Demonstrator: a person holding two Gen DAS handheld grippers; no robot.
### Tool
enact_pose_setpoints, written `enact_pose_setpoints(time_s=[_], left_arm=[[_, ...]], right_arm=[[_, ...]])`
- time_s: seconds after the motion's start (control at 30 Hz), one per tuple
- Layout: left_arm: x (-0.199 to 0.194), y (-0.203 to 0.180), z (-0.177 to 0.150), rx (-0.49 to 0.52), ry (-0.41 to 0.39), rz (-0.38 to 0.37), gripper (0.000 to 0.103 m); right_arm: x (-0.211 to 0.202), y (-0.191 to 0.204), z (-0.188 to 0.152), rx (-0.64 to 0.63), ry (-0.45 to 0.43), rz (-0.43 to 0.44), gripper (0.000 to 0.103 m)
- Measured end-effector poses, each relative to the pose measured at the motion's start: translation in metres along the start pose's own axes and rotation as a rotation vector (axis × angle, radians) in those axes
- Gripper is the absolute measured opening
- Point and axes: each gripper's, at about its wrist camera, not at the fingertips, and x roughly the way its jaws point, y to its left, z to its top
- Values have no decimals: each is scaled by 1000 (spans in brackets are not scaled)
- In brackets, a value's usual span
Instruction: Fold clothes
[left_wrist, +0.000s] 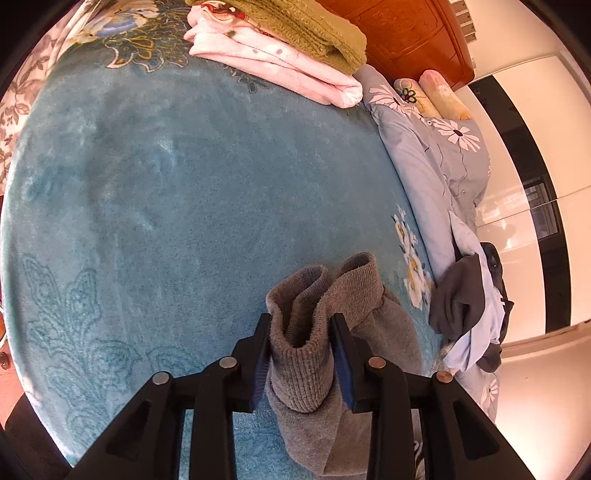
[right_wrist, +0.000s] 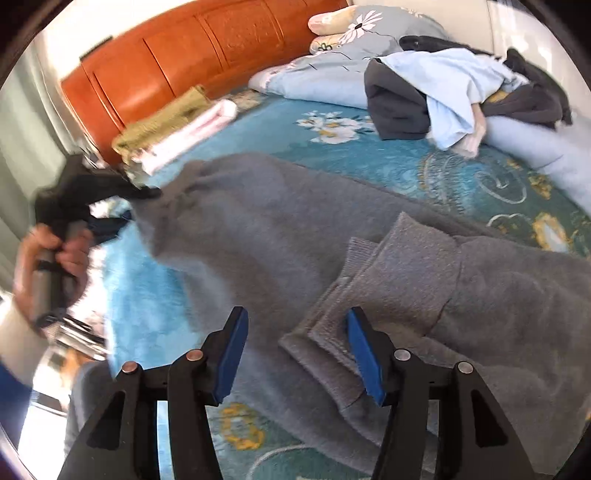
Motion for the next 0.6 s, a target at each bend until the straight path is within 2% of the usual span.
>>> enact_pose_setpoints(time_s=[0.07, 0.13, 0.23, 0.33, 0.4, 0.43, 0.47, 0.6], left_arm=[[4, 3, 0, 5, 25, -9, 49], [10, 5, -3, 20, 53, -5, 53], [15, 8, -7, 22, 46, -13, 53], [16, 12, -9, -21, 27, -57, 51], [15, 11, -9, -21, 11, -60, 41], [14, 8, -10, -9, 4, -49, 26], [11, 2, -10, 12, -11, -45, 21], [-10, -34, -13, 110, -70, -49, 18]], right_arm=[[-21, -22, 4, 82, -44, 17, 58], [-39, -43, 4, 137, -76, -31, 58], [-63, -72, -1, 198, -100, -93, 58], [-80, -89, -8, 227, -107, -136, 58], [-88, -96, -14, 245, -113, -151, 58], [-91, -100, -16, 258, -117, -155, 58], [-93, -104, -18, 273, -121, -156, 58], [-97, -120, -23, 333, -124, -157, 58]])
